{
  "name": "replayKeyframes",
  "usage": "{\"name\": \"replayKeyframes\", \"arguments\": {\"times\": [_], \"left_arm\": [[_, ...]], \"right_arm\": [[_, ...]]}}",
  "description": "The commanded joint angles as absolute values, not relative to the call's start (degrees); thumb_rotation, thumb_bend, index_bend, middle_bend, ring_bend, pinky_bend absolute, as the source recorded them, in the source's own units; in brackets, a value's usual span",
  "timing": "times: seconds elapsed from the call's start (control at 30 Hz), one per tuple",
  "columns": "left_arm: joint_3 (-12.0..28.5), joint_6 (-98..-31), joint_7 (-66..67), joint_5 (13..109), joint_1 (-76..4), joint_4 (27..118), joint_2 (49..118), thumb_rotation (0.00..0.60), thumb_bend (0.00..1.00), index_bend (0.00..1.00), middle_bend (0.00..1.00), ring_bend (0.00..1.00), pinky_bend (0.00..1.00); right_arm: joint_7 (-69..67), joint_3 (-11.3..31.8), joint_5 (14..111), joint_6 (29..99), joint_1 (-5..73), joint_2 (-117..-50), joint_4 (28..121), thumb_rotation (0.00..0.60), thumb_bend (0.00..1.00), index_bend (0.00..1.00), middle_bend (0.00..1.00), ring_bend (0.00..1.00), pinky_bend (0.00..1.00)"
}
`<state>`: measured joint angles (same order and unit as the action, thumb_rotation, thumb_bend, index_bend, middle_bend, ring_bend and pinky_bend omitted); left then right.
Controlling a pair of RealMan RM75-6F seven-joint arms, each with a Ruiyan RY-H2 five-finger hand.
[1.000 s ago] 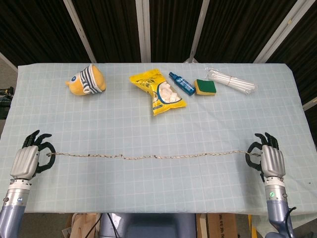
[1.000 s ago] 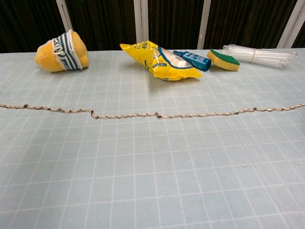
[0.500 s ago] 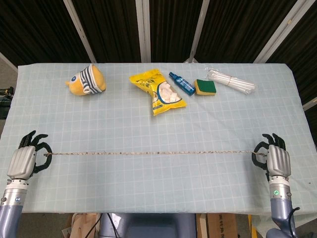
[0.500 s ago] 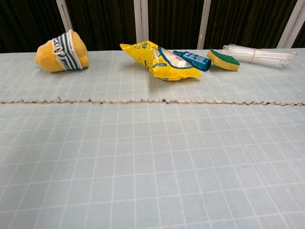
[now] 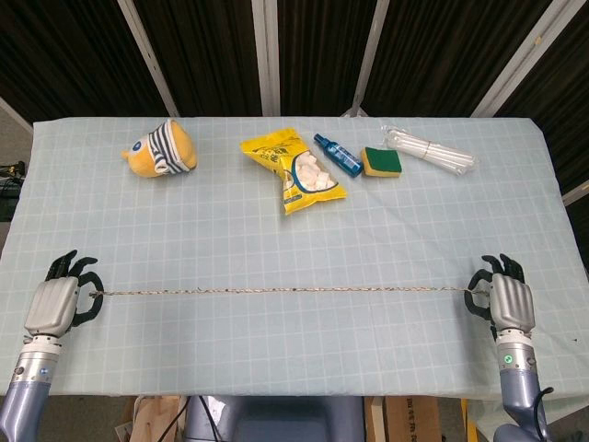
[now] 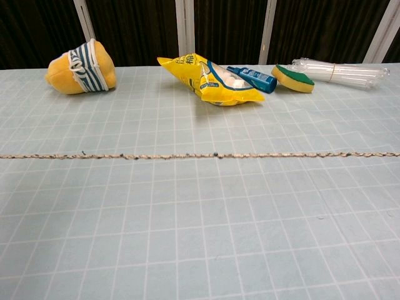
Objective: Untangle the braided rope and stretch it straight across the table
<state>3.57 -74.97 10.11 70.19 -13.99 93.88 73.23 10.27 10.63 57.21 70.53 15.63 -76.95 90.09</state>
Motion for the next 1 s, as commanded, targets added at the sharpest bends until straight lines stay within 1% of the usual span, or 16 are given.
{"name": "replayKeyframes", "arguments": {"times": [0.03,0.37,0.53,0.63,0.73,0.77,0.83,0.9,1.0], "left_arm": [[3.42,-74.76,12.04,69.92,-14.18,92.46,74.25,0.6,0.57,0.58,0.19,0.0,0.0],[3.24,-73.54,15.52,69.28,-14.67,90.36,75.73,0.6,0.56,0.57,0.19,0.0,0.0],[3.27,-72.53,16.59,68.66,-14.97,89.39,76.24,0.6,0.54,0.55,0.18,0.0,0.0],[3.24,-71.89,17.26,68.26,-15.18,89.03,76.55,0.6,0.52,0.51,0.17,0.0,0.0],[3.02,-71.4,18.41,68.02,-15.35,89.02,76.76,0.6,0.46,0.47,0.15,0.0,0.0],[2.97,-71.3,18.81,67.88,-15.38,89.18,76.74,0.6,0.45,0.45,0.15,0.0,0.0],[2.95,-71.21,19.19,67.73,-15.38,89.59,76.59,0.6,0.41,0.42,0.13,0.0,0.0],[3.05,-71.31,19.31,67.65,-15.33,90.05,76.29,0.6,0.38,0.39,0.11,0.0,0.0],[3.38,-71.64,18.78,67.6,-15.16,90.92,75.64,0.6,0.32,0.36,0.09,0.0,0.0]], "right_arm": [[11.03,10.21,57.39,70.19,15.83,-77.37,89.61,0.6,0.48,0.65,0.2,0.0,0.0],[13.05,9.55,57.41,69.74,16.08,-78.43,88.71,0.6,0.48,0.65,0.2,0.0,0.0],[13.57,9.56,57.1,69.26,16.27,-78.94,87.9,0.6,0.48,0.61,0.2,0.0,0.0],[13.95,9.53,57.0,68.99,16.41,-79.11,87.7,0.6,0.48,0.56,0.2,0.0,0.0],[14.21,9.54,56.74,68.71,16.46,-79.14,87.95,0.6,0.48,0.47,0.19,0.0,0.0],[14.21,9.56,56.5,68.48,16.47,-79.07,88.18,0.6,0.48,0.42,0.18,0.0,0.0],[14.27,9.67,56.07,68.2,16.49,-78.9,88.59,0.6,0.48,0.32,0.14,0.0,0.0],[14.29,9.77,55.62,67.88,16.5,-78.6,89.24,0.6,0.48,0.18,0.1,0.0,0.0],[14.49,9.82,55.54,67.92,16.47,-78.09,90.13,0.6,0.48,0.04,0.04,0.0,0.0]]}}
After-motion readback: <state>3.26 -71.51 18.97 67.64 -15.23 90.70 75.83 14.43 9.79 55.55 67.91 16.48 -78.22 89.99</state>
